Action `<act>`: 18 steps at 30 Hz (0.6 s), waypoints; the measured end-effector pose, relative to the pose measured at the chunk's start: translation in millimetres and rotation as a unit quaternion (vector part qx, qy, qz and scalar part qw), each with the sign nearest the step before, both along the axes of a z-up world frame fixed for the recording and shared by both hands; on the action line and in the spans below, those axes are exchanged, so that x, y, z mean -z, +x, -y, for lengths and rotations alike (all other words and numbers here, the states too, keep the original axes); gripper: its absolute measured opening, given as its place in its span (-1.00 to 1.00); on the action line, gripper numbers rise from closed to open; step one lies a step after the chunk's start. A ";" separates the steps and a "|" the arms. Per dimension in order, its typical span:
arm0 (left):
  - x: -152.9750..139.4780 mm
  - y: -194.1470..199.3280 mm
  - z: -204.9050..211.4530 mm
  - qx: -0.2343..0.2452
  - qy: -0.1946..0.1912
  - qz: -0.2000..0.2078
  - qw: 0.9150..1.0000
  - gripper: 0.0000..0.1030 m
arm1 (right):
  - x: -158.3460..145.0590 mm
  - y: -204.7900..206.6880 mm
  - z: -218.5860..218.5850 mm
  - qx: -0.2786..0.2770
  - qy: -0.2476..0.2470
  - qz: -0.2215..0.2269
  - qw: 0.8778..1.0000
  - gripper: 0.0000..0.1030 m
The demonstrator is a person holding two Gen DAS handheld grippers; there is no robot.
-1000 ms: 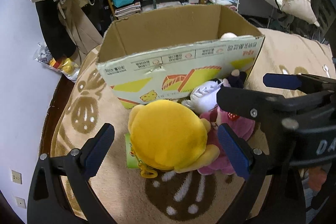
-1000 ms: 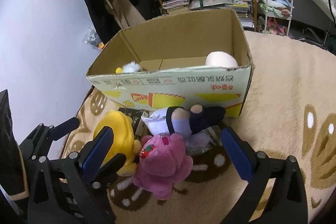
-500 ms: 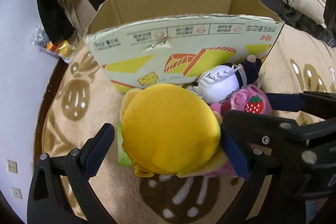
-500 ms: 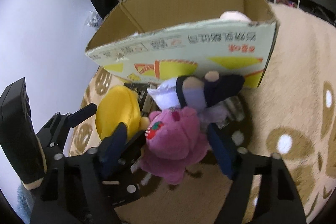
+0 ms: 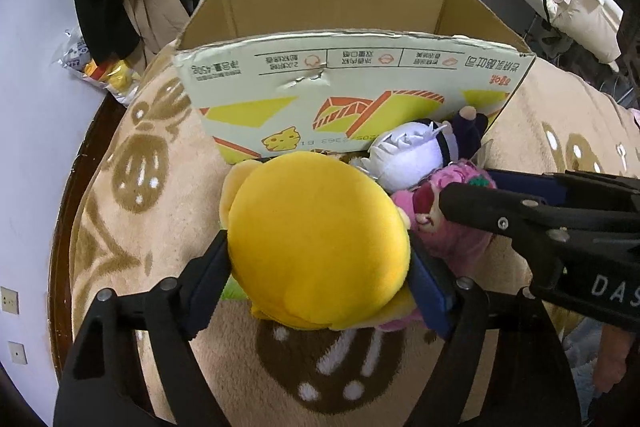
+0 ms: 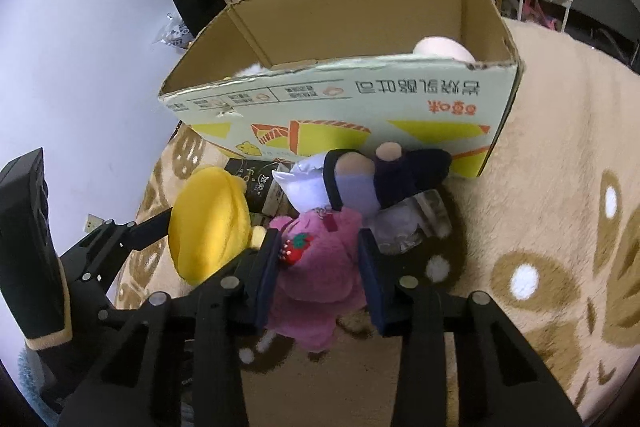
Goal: Organize soft objects
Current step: 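Grasp the yellow plush dog with the left tool while the right tool grasps the pink bear, then lift both plush toys over the box and release them inside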
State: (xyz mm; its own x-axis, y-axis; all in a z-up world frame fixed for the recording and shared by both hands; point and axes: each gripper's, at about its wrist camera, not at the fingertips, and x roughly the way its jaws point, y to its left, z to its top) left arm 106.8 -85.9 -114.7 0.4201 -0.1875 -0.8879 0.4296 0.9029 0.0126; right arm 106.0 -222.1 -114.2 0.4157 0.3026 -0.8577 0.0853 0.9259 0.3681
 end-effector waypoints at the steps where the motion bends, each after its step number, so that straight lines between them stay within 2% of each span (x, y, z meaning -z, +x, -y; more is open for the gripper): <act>1: -1.1 -1.2 -0.1 -0.003 0.003 0.003 1.000 0.56 | 0.2 2.6 -3.8 -0.002 -0.004 0.001 1.000 -0.22; 4: -7.3 -7.5 -0.5 -0.003 0.014 0.021 1.000 0.57 | -2.4 2.9 -6.3 -0.002 -0.004 0.007 1.000 -0.23; 7: -14.0 -11.7 -4.0 -0.007 0.008 0.031 0.999 0.57 | -11.1 -2.1 -5.2 -0.004 -0.014 0.024 1.000 -0.23; 12: -31.7 -19.2 -10.7 -0.022 0.001 0.071 0.997 0.57 | -35.2 -11.1 -1.2 0.007 -0.035 0.087 0.996 -0.23; 18: -56.1 -29.0 -19.3 -0.032 -0.014 0.127 0.991 0.57 | -68.9 -21.3 0.1 0.012 -0.066 0.174 0.982 -0.23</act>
